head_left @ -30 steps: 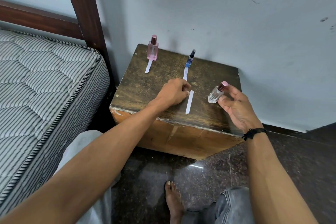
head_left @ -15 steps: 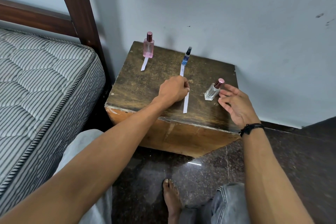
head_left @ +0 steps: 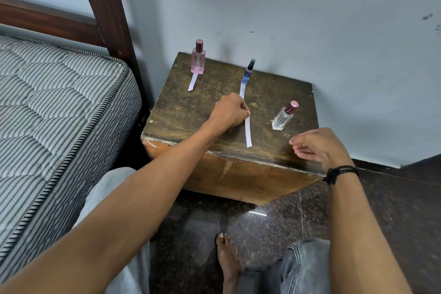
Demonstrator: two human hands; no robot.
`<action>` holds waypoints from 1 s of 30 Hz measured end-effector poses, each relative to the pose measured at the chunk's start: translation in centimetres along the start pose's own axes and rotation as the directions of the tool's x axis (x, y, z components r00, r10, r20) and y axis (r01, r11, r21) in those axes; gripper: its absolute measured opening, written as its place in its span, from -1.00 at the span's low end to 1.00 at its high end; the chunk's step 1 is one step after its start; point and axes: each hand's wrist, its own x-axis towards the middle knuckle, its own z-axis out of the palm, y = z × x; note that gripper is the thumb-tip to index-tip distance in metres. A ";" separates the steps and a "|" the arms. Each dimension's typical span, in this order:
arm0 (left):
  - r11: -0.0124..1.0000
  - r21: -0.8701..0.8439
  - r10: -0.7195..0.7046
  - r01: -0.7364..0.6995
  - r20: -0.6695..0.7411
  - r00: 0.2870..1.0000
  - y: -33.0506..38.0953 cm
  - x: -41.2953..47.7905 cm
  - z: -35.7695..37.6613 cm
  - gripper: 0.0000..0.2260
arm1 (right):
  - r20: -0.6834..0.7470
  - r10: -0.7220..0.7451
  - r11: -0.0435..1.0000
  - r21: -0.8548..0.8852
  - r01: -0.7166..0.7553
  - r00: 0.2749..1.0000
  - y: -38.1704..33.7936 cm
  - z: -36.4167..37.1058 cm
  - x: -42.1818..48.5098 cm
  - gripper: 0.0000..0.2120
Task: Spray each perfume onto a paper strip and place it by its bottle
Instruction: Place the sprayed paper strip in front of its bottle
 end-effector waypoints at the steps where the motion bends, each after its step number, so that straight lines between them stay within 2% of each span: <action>1: 1.000 -0.001 -0.004 0.004 0.001 1.000 0.0 0.0 -0.1 -0.89 | 0.023 -0.018 0.998 -0.059 0.019 1.000 -0.1 0.5 -0.5 -0.92; 5: 1.000 0.000 -0.019 0.019 0.000 1.000 0.0 0.1 -0.5 -0.88 | 0.090 -0.101 0.953 -0.276 0.122 0.991 -0.1 4.1 -2.0 -0.87; 9: 0.999 -0.002 -0.032 0.032 0.003 0.999 0.0 -0.1 -0.7 -0.88 | 0.028 -0.194 0.905 -0.380 0.190 0.981 0.0 6.9 -2.5 -0.85; 15: 0.999 -0.028 -0.046 0.046 0.014 0.999 0.0 -0.2 -0.9 -0.89 | -0.006 -0.233 0.925 -0.309 0.220 0.972 -0.1 8.2 -2.7 -0.80; 25: 0.996 -0.072 -0.058 0.061 0.045 0.997 -0.1 -0.3 -1.2 -0.91 | -0.017 -0.206 0.948 -0.253 0.195 0.979 -0.2 8.8 -2.6 -0.85; 30: 0.988 -0.125 -0.086 0.093 0.057 0.995 0.0 -0.3 -1.3 -0.90 | 0.057 -0.088 0.995 -0.038 0.090 0.994 -0.5 8.1 -2.4 -0.91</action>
